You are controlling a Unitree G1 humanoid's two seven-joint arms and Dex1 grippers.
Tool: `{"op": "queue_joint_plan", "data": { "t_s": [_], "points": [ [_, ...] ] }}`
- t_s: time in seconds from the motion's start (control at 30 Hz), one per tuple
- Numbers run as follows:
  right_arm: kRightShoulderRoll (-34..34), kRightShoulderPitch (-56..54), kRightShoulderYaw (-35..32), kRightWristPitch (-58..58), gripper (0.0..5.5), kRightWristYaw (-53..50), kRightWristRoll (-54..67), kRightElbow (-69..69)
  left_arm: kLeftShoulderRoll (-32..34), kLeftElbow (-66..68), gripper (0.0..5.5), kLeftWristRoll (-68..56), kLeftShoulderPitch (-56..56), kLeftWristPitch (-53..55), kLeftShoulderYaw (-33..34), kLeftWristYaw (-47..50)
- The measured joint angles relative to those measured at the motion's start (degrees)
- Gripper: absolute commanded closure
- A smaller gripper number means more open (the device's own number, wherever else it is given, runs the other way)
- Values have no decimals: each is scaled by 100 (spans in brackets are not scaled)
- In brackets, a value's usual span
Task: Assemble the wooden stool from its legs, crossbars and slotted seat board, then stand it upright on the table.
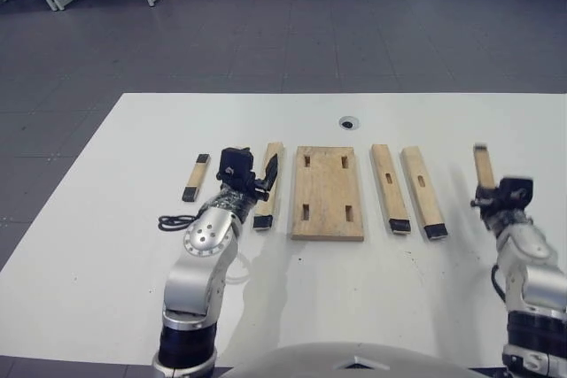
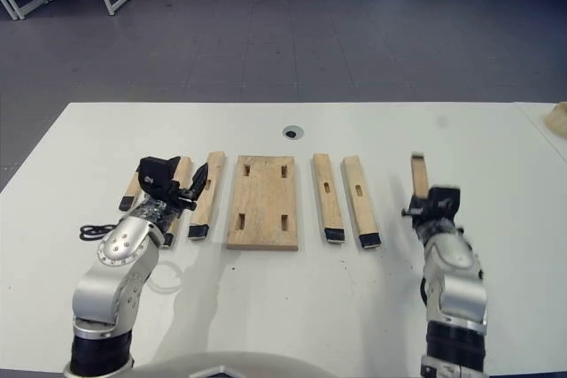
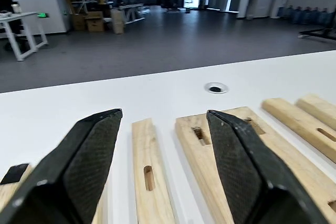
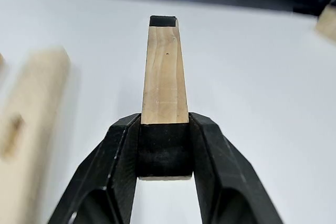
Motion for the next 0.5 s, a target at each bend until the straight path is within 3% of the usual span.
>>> {"op": "queue_joint_plan", "data": {
  "t_s": [0.13,0.27,0.37,0.5],
  "points": [
    [122,-538,849,-111,419,340,15,-747,-16,613,252,-2395,-1216,1520,1092,-1009],
    [379,-537,1868,-488,419,796,-43,-851,-485,2048,252,-5053,-2404,3004,2478,-822],
    [596,-583,2201,-619,419,840,-69,-1018,-645,2925,252,-5841,-2562,3555,2930,-180],
    [827,-690,2527,-640,419,834,-124,-1136,-703,3180,252,-6217,-2560,3659,3024,463]
  ]
}}
